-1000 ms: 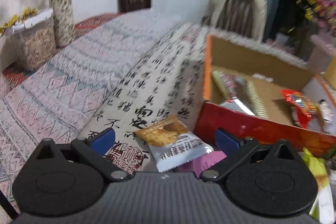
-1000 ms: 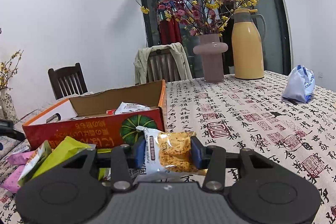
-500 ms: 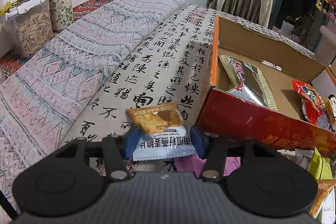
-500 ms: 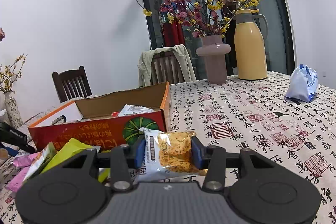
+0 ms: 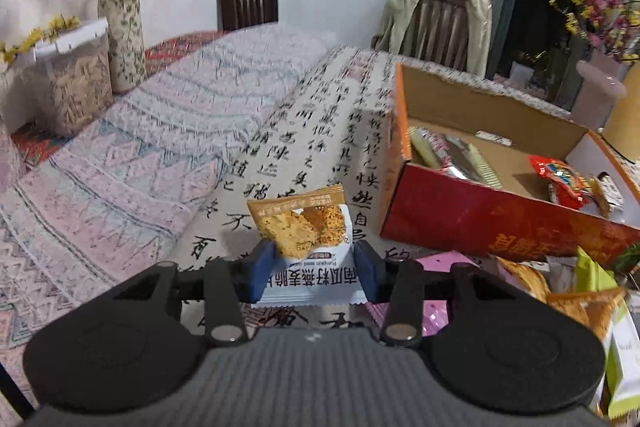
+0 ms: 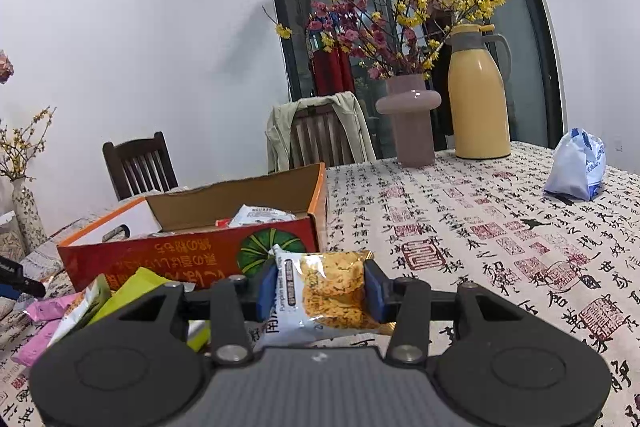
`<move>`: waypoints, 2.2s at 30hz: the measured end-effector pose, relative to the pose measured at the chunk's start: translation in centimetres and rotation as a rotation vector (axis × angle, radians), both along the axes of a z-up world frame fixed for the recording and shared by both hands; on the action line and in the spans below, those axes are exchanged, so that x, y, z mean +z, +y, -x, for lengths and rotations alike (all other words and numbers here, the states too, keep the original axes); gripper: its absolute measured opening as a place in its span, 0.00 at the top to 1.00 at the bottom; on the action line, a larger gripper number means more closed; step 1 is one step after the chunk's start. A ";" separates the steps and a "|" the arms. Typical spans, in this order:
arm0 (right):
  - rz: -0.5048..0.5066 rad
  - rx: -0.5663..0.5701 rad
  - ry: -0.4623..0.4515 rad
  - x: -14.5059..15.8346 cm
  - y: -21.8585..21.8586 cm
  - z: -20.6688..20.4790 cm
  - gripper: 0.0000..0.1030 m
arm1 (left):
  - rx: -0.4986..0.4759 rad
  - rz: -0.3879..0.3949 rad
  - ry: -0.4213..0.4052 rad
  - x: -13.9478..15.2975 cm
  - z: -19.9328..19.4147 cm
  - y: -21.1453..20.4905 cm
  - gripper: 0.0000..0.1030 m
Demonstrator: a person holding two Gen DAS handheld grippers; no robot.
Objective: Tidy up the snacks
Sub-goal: 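Carry both biscuit packets over the box and open both grippers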
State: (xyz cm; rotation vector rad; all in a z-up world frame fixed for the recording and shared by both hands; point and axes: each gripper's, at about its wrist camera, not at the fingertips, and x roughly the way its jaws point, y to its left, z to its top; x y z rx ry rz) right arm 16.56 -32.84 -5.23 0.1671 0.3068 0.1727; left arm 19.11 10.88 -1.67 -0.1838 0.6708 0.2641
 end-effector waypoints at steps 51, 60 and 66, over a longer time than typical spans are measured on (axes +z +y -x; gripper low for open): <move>0.056 0.118 -0.056 5.4 10.5 -9.5 0.03 | -0.115 -0.046 -0.404 3.4 -5.7 -7.9 0.00; 0.041 0.132 -0.129 7.6 9.8 -7.0 0.00 | -0.123 -0.027 -0.424 5.8 -3.0 -7.6 0.00; 0.063 0.145 -0.154 8.2 8.7 -3.4 0.00 | -0.139 -0.035 -0.415 5.7 0.2 -6.8 0.00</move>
